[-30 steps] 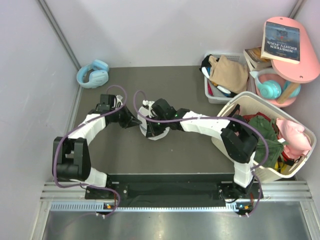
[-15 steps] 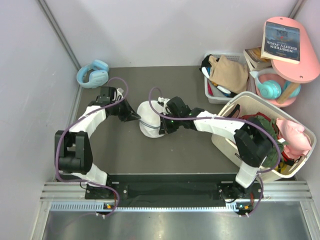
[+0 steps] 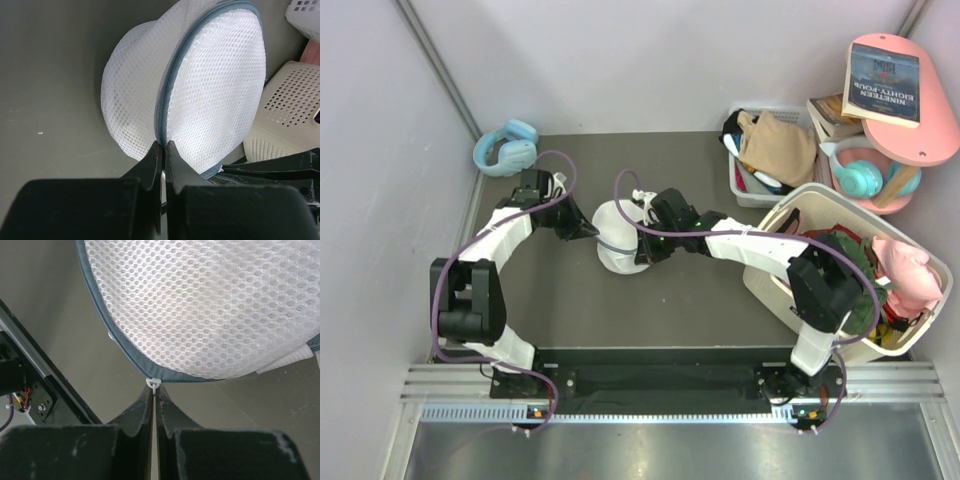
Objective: Unzip the laundry bag and remove the bra
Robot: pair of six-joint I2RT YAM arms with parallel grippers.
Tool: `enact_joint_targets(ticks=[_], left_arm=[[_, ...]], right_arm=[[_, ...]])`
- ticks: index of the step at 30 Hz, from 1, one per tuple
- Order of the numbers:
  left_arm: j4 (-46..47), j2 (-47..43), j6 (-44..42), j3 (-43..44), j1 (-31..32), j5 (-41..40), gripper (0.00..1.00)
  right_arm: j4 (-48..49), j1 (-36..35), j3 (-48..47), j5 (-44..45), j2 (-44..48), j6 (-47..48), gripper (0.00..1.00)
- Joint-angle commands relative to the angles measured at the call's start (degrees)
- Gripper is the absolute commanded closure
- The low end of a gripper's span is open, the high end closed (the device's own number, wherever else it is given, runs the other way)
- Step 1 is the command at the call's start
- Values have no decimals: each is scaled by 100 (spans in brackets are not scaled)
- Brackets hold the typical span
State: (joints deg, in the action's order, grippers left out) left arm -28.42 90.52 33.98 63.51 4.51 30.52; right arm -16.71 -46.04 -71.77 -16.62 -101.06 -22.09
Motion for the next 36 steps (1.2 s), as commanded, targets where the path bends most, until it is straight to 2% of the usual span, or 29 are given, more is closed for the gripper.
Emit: enact_joint_targets(ticks=[1,15,24,36], left_arm=[[65,-149,-207,-66,-91,-257,100],[-154,-263,-567,-119,-240,-284,100],[-216,-377,-778,-137,-249,-319,100],[-330,-439,-1121,-75,-249,-179,100]], right_arm=[[-148,43,-224,-78,-28,152,100],[-219,622,128,-52,86,494,100],[-412,1079,-206,-34,-160,837,100],[-675,1273,-829,-122,-520,1119,100]])
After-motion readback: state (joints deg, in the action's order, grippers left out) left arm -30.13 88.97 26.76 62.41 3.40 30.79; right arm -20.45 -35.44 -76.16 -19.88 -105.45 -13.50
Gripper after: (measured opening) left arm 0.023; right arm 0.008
